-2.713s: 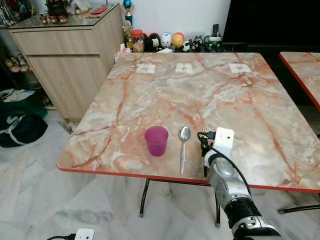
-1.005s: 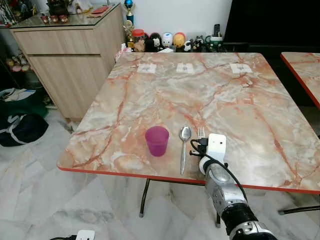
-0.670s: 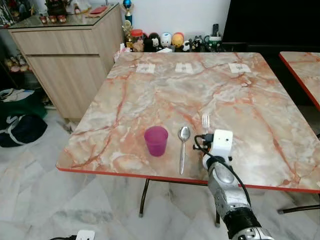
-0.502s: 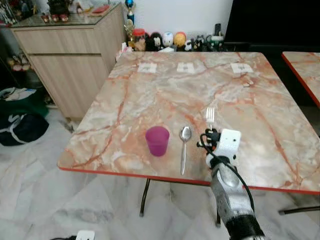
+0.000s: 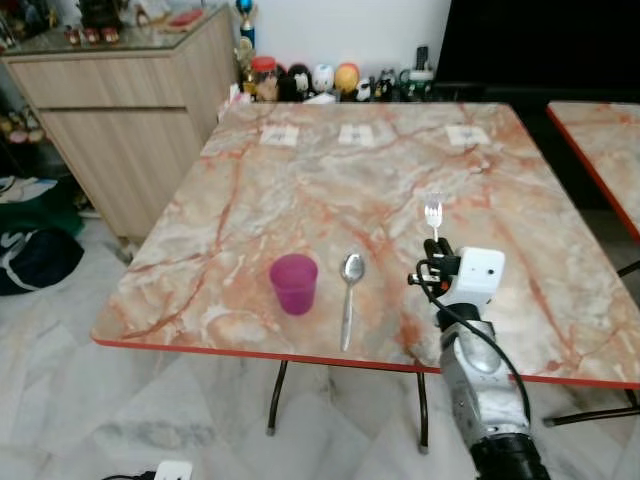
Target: Setting the table
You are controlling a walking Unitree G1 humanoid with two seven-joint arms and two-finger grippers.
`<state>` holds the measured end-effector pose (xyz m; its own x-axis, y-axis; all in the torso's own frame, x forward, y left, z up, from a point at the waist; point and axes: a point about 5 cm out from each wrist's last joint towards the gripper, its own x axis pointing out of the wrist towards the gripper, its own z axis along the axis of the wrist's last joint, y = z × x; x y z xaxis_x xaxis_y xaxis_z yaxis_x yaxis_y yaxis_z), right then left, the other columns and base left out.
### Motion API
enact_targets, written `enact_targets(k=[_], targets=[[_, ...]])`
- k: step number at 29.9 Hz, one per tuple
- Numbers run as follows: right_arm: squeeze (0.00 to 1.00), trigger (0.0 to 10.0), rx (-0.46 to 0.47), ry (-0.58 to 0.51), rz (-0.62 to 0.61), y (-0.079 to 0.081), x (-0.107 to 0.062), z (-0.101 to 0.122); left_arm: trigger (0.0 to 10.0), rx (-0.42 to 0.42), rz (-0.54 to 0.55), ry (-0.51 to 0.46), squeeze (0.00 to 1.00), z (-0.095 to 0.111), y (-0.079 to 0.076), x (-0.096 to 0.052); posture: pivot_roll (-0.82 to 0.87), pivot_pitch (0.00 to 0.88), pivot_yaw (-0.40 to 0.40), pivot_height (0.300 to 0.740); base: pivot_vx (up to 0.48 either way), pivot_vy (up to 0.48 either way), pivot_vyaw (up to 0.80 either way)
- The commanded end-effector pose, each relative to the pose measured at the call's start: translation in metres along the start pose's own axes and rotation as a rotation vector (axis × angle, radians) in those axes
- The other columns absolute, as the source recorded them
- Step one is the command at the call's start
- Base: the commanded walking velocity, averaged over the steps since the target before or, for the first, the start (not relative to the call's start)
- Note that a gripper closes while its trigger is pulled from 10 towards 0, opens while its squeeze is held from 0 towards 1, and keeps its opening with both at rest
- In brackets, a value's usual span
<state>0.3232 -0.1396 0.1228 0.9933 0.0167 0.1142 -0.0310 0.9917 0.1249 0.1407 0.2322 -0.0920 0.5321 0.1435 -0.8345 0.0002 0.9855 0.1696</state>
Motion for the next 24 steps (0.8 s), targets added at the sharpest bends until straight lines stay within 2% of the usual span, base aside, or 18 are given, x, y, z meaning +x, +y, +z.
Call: enact_targets(k=[1, 8, 24], targets=[[0.00, 10.0, 0.000, -0.010, 0.013, 0.004, -0.002, 0.002, 10.0, 0.016, -0.004, 0.012, 0.00, -0.002, -0.001, 0.000, -0.11, 0.000, 0.012, 0.740, 0.000, -0.465, -0.58], [0.00, 10.0, 0.001, -0.024, 0.018, 0.011, -0.001, 0.005, 10.0, 0.002, 0.002, 0.010, 0.00, -0.002, -0.001, 0.000, -0.11, 0.000, 0.009, 0.740, 0.000, -0.465, 0.00], [0.00, 10.0, 0.021, -0.040, -0.041, 0.008, 0.004, 0.011, 10.0, 0.001, 0.013, 0.008, 0.00, -0.001, 0.008, -0.001, -0.11, 0.000, 0.039, 0.740, 0.000, -0.460, 0.00]])
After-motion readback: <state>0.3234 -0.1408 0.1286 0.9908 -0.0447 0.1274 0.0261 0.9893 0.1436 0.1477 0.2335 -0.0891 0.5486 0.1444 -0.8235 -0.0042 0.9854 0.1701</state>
